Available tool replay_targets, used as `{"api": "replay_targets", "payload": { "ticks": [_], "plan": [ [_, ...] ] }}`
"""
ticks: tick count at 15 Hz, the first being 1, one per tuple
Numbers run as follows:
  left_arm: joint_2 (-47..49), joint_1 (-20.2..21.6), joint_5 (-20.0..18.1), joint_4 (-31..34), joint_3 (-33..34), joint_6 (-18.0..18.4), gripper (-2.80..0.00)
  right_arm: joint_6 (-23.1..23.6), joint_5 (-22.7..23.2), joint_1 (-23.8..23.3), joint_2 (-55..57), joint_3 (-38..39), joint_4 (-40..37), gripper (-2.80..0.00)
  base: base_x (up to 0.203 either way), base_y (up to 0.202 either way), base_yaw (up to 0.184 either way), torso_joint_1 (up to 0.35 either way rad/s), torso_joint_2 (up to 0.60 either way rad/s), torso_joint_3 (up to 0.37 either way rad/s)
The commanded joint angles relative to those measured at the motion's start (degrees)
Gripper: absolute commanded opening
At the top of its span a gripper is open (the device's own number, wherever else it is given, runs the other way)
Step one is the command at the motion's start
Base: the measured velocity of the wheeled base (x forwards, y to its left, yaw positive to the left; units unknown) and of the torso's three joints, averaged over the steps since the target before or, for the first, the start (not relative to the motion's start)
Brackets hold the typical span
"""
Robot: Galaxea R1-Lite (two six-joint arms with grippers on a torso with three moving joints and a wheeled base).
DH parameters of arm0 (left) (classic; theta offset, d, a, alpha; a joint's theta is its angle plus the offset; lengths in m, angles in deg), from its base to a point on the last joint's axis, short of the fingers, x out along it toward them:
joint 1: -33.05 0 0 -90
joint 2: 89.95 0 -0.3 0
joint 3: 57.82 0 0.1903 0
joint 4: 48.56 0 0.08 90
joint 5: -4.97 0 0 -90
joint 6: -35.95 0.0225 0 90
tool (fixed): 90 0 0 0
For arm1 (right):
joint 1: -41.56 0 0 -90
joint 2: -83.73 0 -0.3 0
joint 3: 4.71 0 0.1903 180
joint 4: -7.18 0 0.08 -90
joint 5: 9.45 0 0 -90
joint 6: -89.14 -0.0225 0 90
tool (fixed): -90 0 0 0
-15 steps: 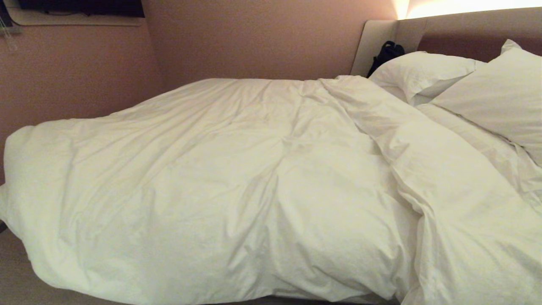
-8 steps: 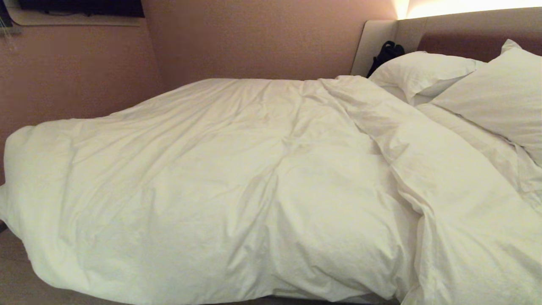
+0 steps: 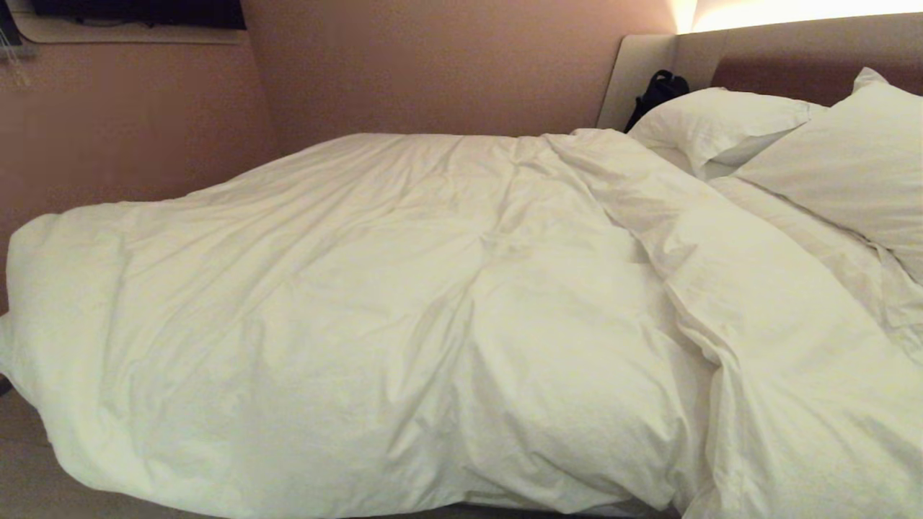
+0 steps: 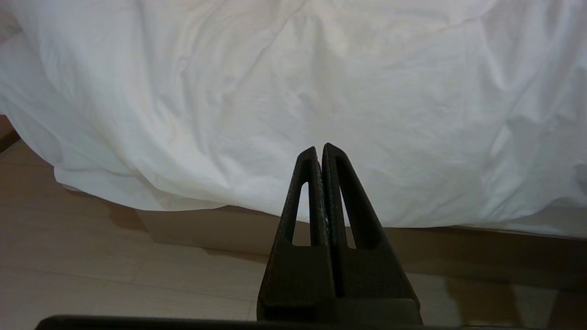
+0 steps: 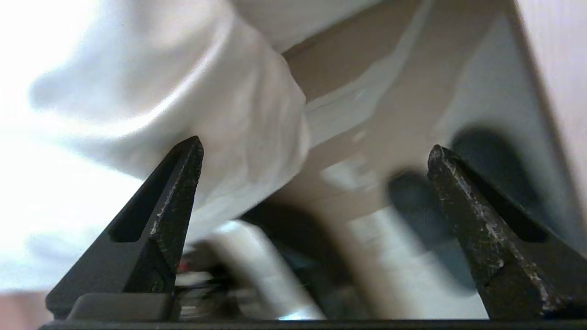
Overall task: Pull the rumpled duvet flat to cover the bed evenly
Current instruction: Flatten the corners of the folded blanket
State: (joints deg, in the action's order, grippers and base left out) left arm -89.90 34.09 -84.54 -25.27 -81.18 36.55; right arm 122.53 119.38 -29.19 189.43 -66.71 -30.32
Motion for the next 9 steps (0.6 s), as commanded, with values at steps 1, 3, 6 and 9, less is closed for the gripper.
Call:
{"api": "replay_targets", "payload": {
  "ticks": [1, 3, 6, 9],
  "plan": [
    [0.0, 0.0, 0.0, 0.0, 0.0, 0.0, -2.80, 31.8, 3.4, -0.1, -0.6, 0.5, 1.8, 0.00, 0.000, 0.000, 0.000, 0.000, 0.00, 0.000],
    [0.0, 0.0, 0.0, 0.0, 0.0, 0.0, -2.80, 39.2, 9.1, -0.8, 1.7, 1.4, 1.9, 0.00, 0.000, 0.000, 0.000, 0.000, 0.00, 0.000],
    [0.0, 0.0, 0.0, 0.0, 0.0, 0.0, -2.80, 52.5, 10.1, -1.4, 5.5, 3.6, 1.9, 0.00, 0.000, 0.000, 0.000, 0.000, 0.00, 0.000],
    [0.0, 0.0, 0.0, 0.0, 0.0, 0.0, -2.80, 61.7, 10.4, -1.3, 8.6, 6.7, 1.7, 0.00, 0.000, 0.000, 0.000, 0.000, 0.00, 0.000]
  ]
}}
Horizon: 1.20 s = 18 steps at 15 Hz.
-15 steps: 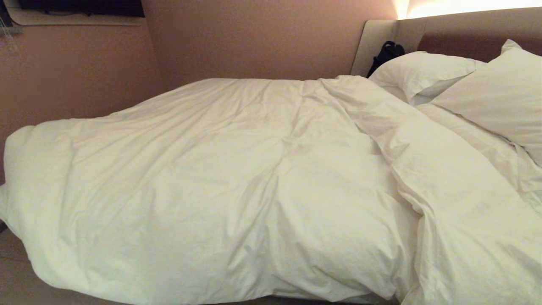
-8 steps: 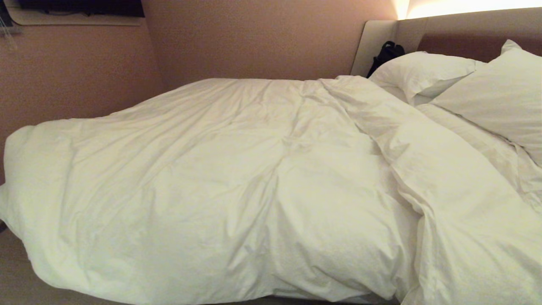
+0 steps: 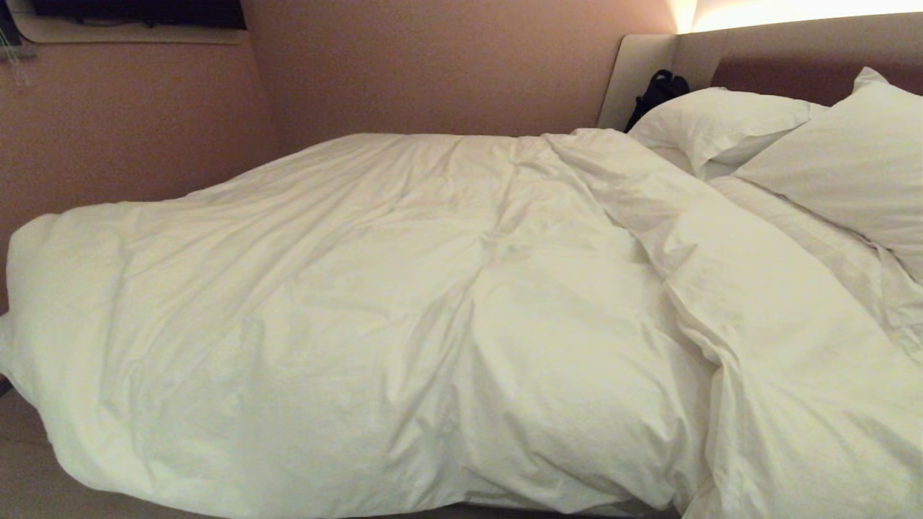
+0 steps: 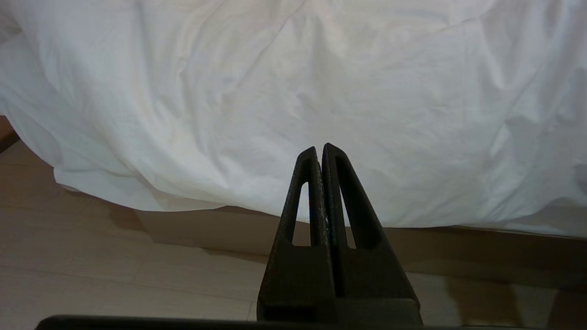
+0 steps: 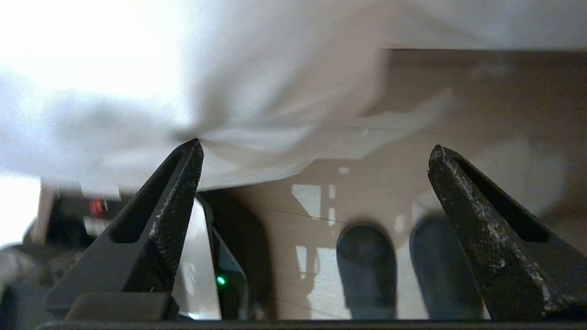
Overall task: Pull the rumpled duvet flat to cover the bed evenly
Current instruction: Flatten the corners of the folded blanket
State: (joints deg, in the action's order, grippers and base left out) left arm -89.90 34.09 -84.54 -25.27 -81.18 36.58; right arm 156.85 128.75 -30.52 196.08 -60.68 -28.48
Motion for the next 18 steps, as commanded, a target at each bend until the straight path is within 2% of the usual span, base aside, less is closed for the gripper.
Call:
{"api": "replay_targets", "payload": {
  "ticks": [1, 7, 11, 14, 18],
  "plan": [
    [0.0, 0.0, 0.0, 0.0, 0.0, 0.0, -2.80, 29.1, 1.1, 0.0, 2.4, 1.5, -0.1, 0.00, 0.000, 0.000, 0.000, 0.000, 0.00, 0.000],
    [0.0, 0.0, 0.0, 0.0, 0.0, 0.0, -2.80, 29.9, 1.0, 0.9, 2.9, 1.6, 0.2, 0.00, 0.000, 0.000, 0.000, 0.000, 0.00, 0.000],
    [0.0, 0.0, 0.0, 0.0, 0.0, 0.0, -2.80, 29.4, 1.1, 0.9, 7.6, -4.1, 0.8, 0.00, 0.000, 0.000, 0.000, 0.000, 0.00, 0.000],
    [0.0, 0.0, 0.0, 0.0, 0.0, 0.0, -2.80, 29.3, 1.3, 1.5, 9.6, -5.3, 0.8, 0.00, 0.000, 0.000, 0.000, 0.000, 0.00, 0.000],
    [0.0, 0.0, 0.0, 0.0, 0.0, 0.0, -2.80, 29.1, 4.0, 3.4, 10.0, -5.3, 0.8, 0.00, 0.000, 0.000, 0.000, 0.000, 0.00, 0.000]
  ]
}}
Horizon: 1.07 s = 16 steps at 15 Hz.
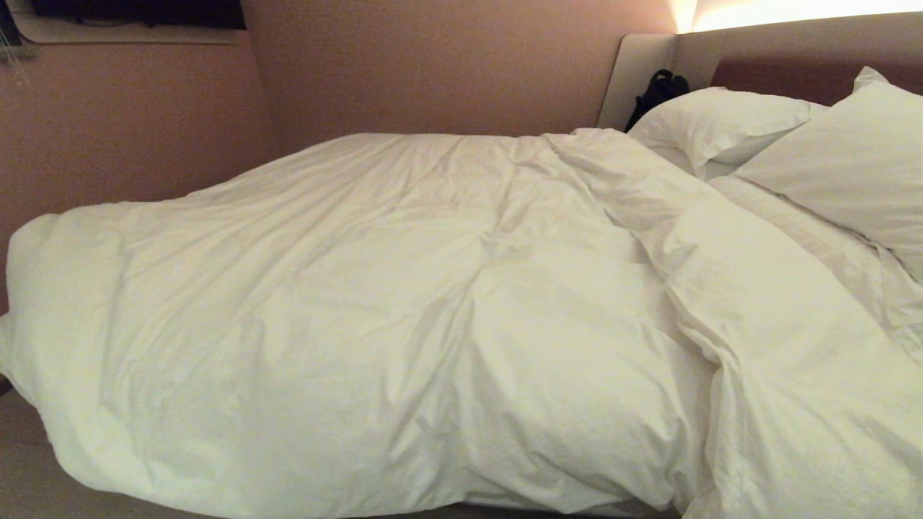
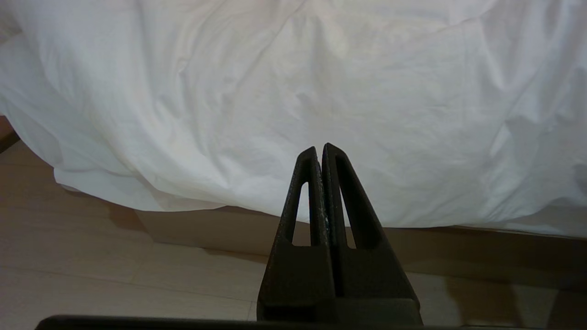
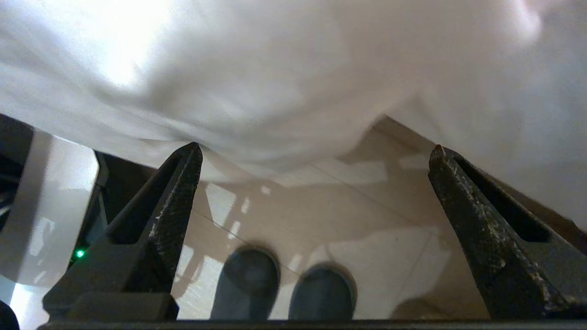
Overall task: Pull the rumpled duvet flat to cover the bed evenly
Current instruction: Flatten the corners of the folded blanket
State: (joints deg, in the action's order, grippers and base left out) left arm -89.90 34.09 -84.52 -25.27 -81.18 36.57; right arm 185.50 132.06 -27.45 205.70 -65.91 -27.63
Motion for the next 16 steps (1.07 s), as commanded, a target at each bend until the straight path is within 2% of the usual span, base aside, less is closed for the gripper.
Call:
{"api": "replay_targets", "payload": {
  "ticks": [1, 6, 9, 16],
  "plan": [
    [0.0, 0.0, 0.0, 0.0, 0.0, 0.0, -2.80, 0.4, 0.8, 0.8, 0.5, -0.1, -0.2, 0.00, 0.000, 0.000, 0.000, 0.000, 0.00, 0.000],
    [0.0, 0.0, 0.0, 0.0, 0.0, 0.0, -2.80, -0.2, 2.0, 2.3, 2.3, -2.7, -0.2, 0.00, 0.000, 0.000, 0.000, 0.000, 0.00, 0.000],
    [0.0, 0.0, 0.0, 0.0, 0.0, 0.0, -2.80, -1.4, 4.9, 3.2, 3.1, -5.9, -0.5, 0.00, 0.000, 0.000, 0.000, 0.000, 0.00, 0.000],
    [0.0, 0.0, 0.0, 0.0, 0.0, 0.0, -2.80, -0.4, 5.8, 6.8, 3.5, -1.6, 0.2, 0.00, 0.000, 0.000, 0.000, 0.000, 0.00, 0.000]
  ]
}}
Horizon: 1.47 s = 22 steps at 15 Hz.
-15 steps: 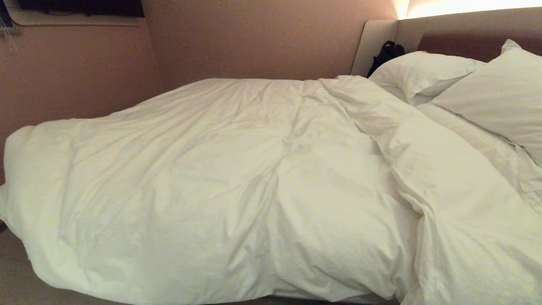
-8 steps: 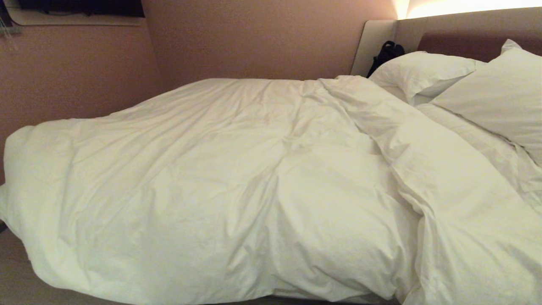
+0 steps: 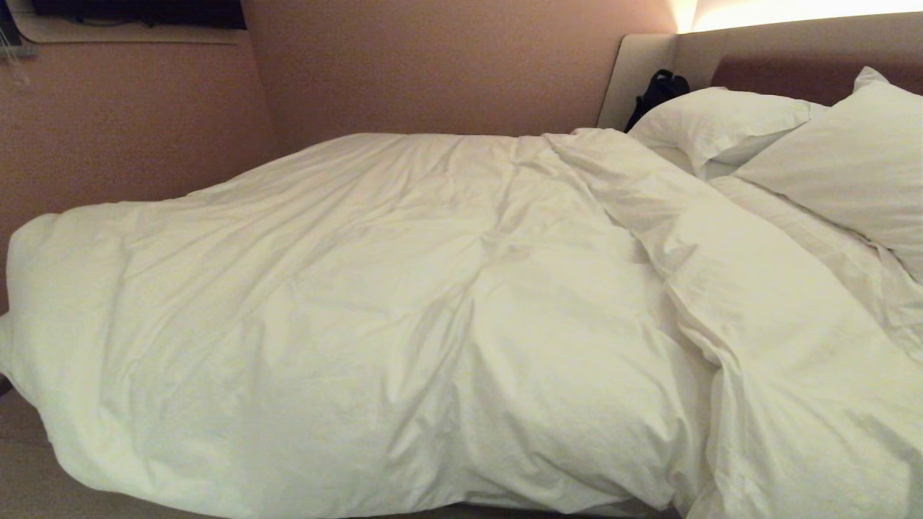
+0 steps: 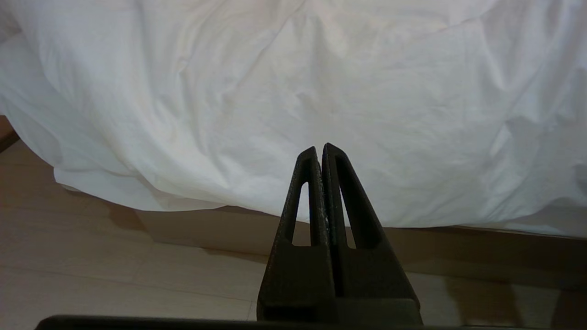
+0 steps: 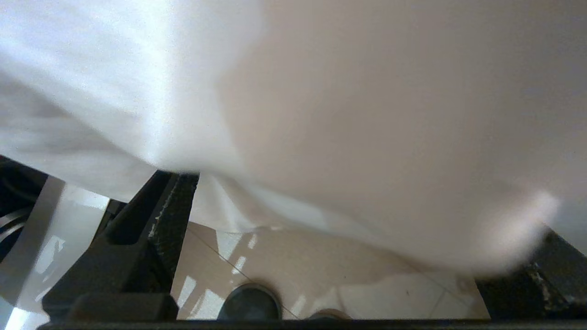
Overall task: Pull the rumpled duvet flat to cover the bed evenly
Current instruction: Flatten the corners of the folded blanket
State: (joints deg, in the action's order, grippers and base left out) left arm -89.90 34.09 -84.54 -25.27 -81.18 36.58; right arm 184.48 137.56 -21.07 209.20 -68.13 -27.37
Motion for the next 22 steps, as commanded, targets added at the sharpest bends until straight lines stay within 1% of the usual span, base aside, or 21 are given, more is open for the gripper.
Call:
{"api": "replay_targets", "payload": {
  "ticks": [1, 4, 7, 12, 13, 17, 22],
  "plan": [
    [0.0, 0.0, 0.0, 0.0, 0.0, 0.0, -2.80, 0.7, 0.3, 0.9, 0.1, 0.6, 0.1, 0.00, 0.000, 0.000, 0.000, 0.000, 0.00, 0.000],
    [0.0, 0.0, 0.0, 0.0, 0.0, 0.0, -2.80, 0.8, 0.2, 1.1, 2.1, -0.1, 0.5, 0.00, 0.000, 0.000, 0.000, 0.000, 0.00, 0.000],
    [0.0, 0.0, 0.0, 0.0, 0.0, 0.0, -2.80, 0.5, 0.1, 1.1, 4.4, 0.2, 5.2, 0.00, 0.000, 0.000, 0.000, 0.000, 0.00, 0.000],
    [0.0, 0.0, 0.0, 0.0, 0.0, 0.0, -2.80, 0.3, 0.2, 1.1, 4.3, 0.6, 4.9, 0.00, 0.000, 0.000, 0.000, 0.000, 0.00, 0.000],
    [0.0, 0.0, 0.0, 0.0, 0.0, 0.0, -2.80, 0.3, 0.2, 1.1, 4.3, 0.7, 4.9, -2.80, 0.000, 0.000, 0.000, 0.000, 0.00, 0.000],
    [0.0, 0.0, 0.0, 0.0, 0.0, 0.0, -2.80, 0.3, 0.4, 1.1, 3.6, 1.6, 4.9, -2.80, 0.000, 0.000, 0.000, 0.000, 0.00, 0.000],
    [0.0, 0.0, 0.0, 0.0, 0.0, 0.0, -2.80, 0.4, 1.5, 0.9, -0.4, 4.2, 3.9, -2.80, 0.000, 0.000, 0.000, 0.000, 0.00, 0.000]
  ]
}}
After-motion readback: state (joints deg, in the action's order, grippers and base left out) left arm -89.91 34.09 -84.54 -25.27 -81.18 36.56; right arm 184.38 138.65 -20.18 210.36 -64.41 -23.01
